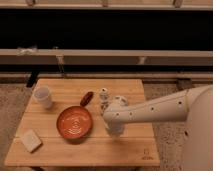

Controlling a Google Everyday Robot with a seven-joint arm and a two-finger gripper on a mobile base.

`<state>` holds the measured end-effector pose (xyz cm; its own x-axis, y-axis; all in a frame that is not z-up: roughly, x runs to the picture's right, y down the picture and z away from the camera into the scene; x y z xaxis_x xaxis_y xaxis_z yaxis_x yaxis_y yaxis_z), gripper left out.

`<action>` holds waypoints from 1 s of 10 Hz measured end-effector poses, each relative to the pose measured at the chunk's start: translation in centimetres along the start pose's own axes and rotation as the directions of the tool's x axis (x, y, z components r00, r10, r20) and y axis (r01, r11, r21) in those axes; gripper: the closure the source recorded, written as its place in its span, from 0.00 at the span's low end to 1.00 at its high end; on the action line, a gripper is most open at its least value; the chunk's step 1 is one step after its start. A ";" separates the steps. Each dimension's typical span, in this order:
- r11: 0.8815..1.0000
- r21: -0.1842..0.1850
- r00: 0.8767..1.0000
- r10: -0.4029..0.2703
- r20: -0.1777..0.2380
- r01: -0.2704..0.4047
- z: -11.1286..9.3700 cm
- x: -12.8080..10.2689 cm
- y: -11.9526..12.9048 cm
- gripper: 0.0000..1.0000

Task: Push the eraser across the table

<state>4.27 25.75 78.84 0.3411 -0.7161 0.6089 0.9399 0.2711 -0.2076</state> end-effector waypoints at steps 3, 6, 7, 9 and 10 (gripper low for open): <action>1.000 -0.007 1.000 -0.001 0.004 0.001 0.3 0.8 -0.2 1.00; 1.000 -0.003 1.000 -0.003 -0.002 0.003 -0.1 1.9 -0.7 1.00; 1.000 -0.001 1.000 -0.003 -0.005 0.003 -0.3 2.4 -0.9 1.00; 1.000 0.002 1.000 0.000 -0.010 0.000 -0.6 3.5 -1.0 1.00; 1.000 0.004 1.000 0.002 -0.014 -0.002 -0.7 4.0 -1.0 1.00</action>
<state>4.71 22.21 80.93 0.3433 -0.7244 0.5979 0.9391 0.2751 -0.2059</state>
